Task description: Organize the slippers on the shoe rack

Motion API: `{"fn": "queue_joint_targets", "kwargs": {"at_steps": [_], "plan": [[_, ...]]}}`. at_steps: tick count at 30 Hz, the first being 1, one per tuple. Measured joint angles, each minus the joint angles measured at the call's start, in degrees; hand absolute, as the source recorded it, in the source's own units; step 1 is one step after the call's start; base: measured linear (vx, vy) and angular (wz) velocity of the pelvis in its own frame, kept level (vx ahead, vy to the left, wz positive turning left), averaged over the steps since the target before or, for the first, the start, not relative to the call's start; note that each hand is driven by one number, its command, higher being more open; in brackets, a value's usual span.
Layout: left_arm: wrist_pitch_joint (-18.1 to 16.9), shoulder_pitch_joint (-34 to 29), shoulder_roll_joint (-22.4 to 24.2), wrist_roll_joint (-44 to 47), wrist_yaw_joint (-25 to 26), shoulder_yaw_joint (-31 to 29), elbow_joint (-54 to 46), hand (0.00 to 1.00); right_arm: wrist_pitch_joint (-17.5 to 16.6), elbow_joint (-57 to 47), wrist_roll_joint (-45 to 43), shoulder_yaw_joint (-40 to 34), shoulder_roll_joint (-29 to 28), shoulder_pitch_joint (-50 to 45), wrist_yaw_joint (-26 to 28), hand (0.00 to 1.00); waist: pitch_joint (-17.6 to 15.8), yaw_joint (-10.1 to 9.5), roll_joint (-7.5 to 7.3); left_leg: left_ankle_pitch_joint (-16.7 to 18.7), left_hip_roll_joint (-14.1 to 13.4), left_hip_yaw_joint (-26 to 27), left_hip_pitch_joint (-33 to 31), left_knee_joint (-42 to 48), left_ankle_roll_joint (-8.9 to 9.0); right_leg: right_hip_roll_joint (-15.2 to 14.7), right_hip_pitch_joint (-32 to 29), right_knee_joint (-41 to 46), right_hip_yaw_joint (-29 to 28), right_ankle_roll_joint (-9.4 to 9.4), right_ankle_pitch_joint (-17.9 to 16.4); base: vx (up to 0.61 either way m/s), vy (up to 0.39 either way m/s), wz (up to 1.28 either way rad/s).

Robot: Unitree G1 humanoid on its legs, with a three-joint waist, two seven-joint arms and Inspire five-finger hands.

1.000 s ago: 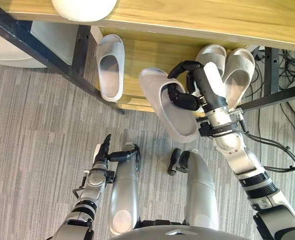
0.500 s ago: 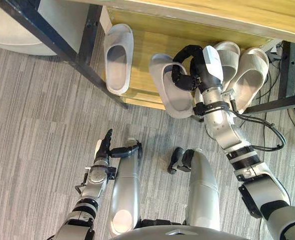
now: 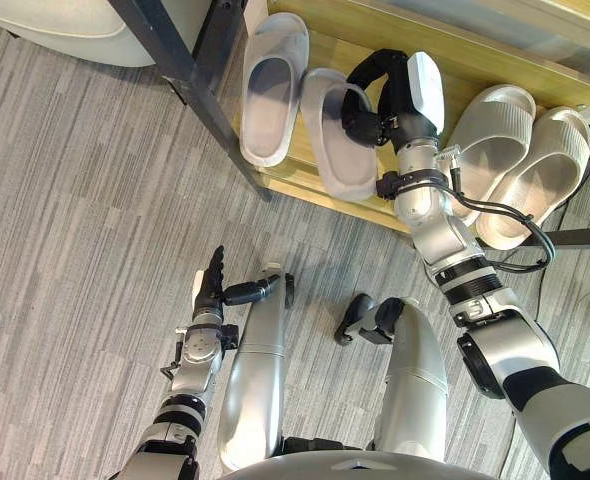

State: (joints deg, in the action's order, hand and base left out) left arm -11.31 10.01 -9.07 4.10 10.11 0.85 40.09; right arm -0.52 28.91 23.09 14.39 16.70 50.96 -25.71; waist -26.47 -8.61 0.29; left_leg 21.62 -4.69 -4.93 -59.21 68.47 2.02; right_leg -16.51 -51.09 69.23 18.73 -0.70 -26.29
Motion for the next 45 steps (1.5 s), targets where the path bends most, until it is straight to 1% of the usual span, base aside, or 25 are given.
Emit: {"fn": "queue_joint_targets", "kwargs": {"at_steps": [5,12,15,22,25,26,27,30,31,36,38,41,45], "plan": [[0.04,0.04,0.43,0.00,1.08,-0.01,-0.01,1.00,0.33,0.06,-1.72,-2.32,-2.81,0.37,-1.30,1.00,0.03,-0.29,-0.01,0.10,0.26,-0.17,0.00,0.72,0.18,-0.37,0.17,1.00,0.16,-0.01,-0.65,-0.01,0.003,0.03],[0.65,0.09,0.69,0.00,1.91,-0.03,0.02,1.00,0.38,0.05,-5.45,-2.56,-5.02,0.42,-1.27,1.00,0.37,-0.41,-0.03,0.10,0.22,-0.33,0.12,1.08,0.51,-0.46,0.19,1.83,0.28,-0.61,-1.04,0.00,0.000,0.00],[0.94,0.09,0.72,-0.01,1.95,-0.04,0.09,1.00,0.38,-0.20,-6.44,-2.56,-5.11,0.19,-1.09,1.00,0.55,-0.41,-0.06,0.10,0.19,-0.29,0.18,1.07,0.52,-0.44,0.21,1.83,0.24,-0.68,-1.04,0.00,0.000,0.00],[2.00,0.09,0.73,-0.01,1.95,-0.08,0.19,1.00,0.36,-3.14,-7.47,-2.53,-5.14,-4.81,1.04,1.00,1.21,-0.39,-0.13,0.13,-0.02,0.15,0.86,0.92,0.56,-0.33,0.53,1.82,-0.20,-0.65,-1.06,0.00,0.000,0.00],[2.69,0.08,0.73,-0.01,1.95,-0.31,0.65,1.00,0.31,-7.26,-7.70,-2.58,-5.55,-9.61,1.30,1.00,1.26,-0.29,-0.17,0.19,-0.25,0.39,2.09,0.55,0.65,-0.16,1.44,1.57,-0.35,-0.60,-1.09,-0.01,-0.012,-0.04],[3.13,0.02,0.78,-0.03,1.93,-0.72,0.80,1.00,0.12,-10.76,-8.19,-3.10,-6.65,-13.02,1.30,1.00,1.53,-0.24,-0.36,0.20,-0.36,0.67,2.44,0.13,0.66,-0.09,1.56,1.32,-0.52,-0.57,-1.10,0.00,-0.017,-0.05],[3.31,-0.01,0.95,-0.04,1.91,-1.38,1.20,1.00,-0.32,-13.85,-9.04,-3.63,-8.31,-16.17,1.26,1.00,1.55,0.00,-0.38,0.21,-0.47,0.78,2.94,-0.19,0.67,-0.01,1.97,1.01,-0.51,-0.56,-1.10,0.00,-0.017,-0.05],[3.93,-0.31,1.18,-0.08,1.93,-2.28,1.40,1.00,-1.41,-18.81,-9.89,-4.28,-12.12,-22.96,1.19,1.00,2.00,0.20,-0.62,0.19,-0.86,0.93,3.59,-1.00,0.87,0.46,2.44,0.23,-0.52,-0.56,-1.05,0.02,-0.025,-0.05],[3.97,-0.44,1.16,-0.14,1.93,-2.46,1.43,1.00,-2.41,-19.99,-10.53,-4.35,-13.68,-25.83,0.93,1.00,2.01,0.40,-0.64,0.17,-0.99,0.89,4.09,-1.42,0.98,0.66,2.92,-0.23,-0.37,-0.61,-1.01,0.05,-0.036,-0.02],[4.40,-0.86,1.16,-0.27,1.98,-2.59,1.61,1.00,-3.75,-20.72,-15.16,-4.46,-18.83,-34.90,0.78,1.00,2.03,0.99,-0.67,0.05,-1.00,1.30,6.10,-3.30,1.29,0.79,4.45,-1.58,-0.47,-0.69,-0.96,0.02,-0.017,0.00],[4.43,-1.10,1.42,-0.27,1.95,-3.54,1.62,1.00,-4.75,-20.68,-20.76,-4.49,-19.46,-36.93,1.69,1.00,2.02,1.28,-0.67,0.05,-1.05,1.27,6.15,-3.49,1.34,0.88,4.54,-1.82,-0.39,-0.70,-0.95,0.00,0.000,0.00],[4.85,-1.43,1.54,-0.28,2.04,-4.09,1.69,1.00,-7.09,-20.31,-26.12,-4.58,-20.16,-38.26,3.21,1.00,2.00,1.71,-0.70,0.04,-1.02,1.29,7.13,-4.10,1.35,0.90,5.53,-2.43,-0.27,-0.68,-0.93,0.01,0.000,0.01],[5.15,-1.47,1.81,-0.24,2.42,-4.50,1.68,1.00,-9.15,-18.92,-30.45,-4.68,-20.75,-38.17,5.13,1.00,1.99,1.75,-0.72,0.06,-1.01,1.33,7.61,-4.46,1.44,0.91,5.98,-2.69,-0.24,-0.52,-1.01,0.00,0.000,0.00]]}}
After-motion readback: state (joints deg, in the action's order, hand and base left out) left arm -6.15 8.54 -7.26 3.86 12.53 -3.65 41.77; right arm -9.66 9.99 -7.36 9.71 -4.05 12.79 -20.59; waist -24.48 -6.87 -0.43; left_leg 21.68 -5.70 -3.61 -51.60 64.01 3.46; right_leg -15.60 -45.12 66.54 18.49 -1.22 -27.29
